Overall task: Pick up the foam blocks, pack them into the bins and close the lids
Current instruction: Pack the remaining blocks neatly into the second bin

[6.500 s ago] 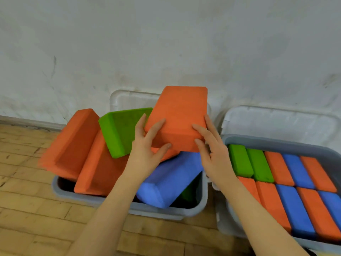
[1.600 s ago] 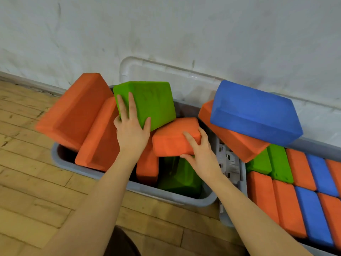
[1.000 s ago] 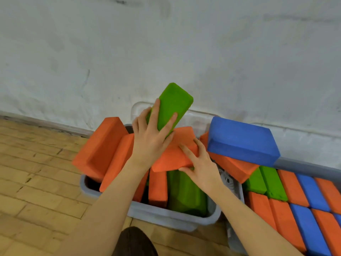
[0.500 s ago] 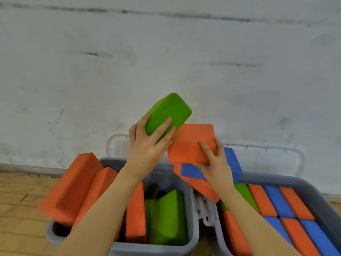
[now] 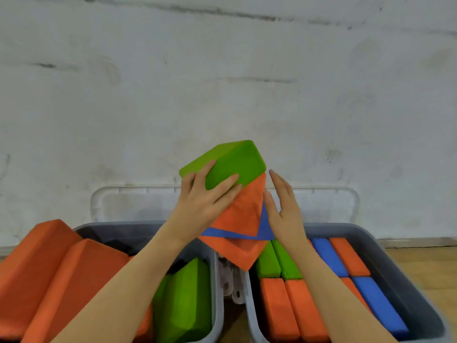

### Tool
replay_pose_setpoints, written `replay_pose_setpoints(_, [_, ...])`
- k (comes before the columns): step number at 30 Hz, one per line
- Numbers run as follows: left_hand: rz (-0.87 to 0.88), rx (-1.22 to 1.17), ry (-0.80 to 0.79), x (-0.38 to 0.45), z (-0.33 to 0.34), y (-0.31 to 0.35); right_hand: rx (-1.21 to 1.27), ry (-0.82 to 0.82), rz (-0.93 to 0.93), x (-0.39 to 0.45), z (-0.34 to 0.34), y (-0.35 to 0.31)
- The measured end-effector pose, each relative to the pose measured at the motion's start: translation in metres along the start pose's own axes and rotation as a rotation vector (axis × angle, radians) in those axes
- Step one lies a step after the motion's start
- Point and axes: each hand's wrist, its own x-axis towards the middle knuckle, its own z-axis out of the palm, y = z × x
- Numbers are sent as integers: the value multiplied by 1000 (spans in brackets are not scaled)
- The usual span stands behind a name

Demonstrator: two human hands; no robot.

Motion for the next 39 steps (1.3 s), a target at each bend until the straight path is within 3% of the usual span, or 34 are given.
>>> replay_pose_setpoints(4, [114, -45, -49, 10, 14, 9, 112, -20, -90, 17, -16, -13])
replay_pose_setpoints(6, [50, -69, -80, 6, 18, 18, 88, -36, -80, 17, -17, -10])
replay_pose_setpoints(11, [-650, -229, -326, -14, 20, 41, 18, -63, -32, 0, -11, 9])
replay_pose_setpoints(13, [-742, -379, -390, -16, 18, 46, -27, -92, -58, -6, -5, 11])
replay_pose_setpoints(16, [-777, -612, -331, -10, 20, 47, -30, 16, -94, -7, -3, 10])
replay_pose_setpoints(19, [-739, -669, -299, -3, 26, 51, -67, 108, -121, -6, -8, 12])
replay_pose_setpoints(21, [-744, -686, -347, -5, 33, 55, -108, 85, -108, -5, -11, 17])
replay_pose_setpoints(25, [-709, -502, -485, -14, 36, 59, -244, 2, -46, -6, -6, 22])
replay_pose_setpoints(32, [-698, -417, -501, -15, 9, 34, -516, 137, -223, -15, 7, -13])
replay_pose_setpoints(39, [-778, -359, -510, -73, -49, -17, -436, 37, -369, -49, 69, -61])
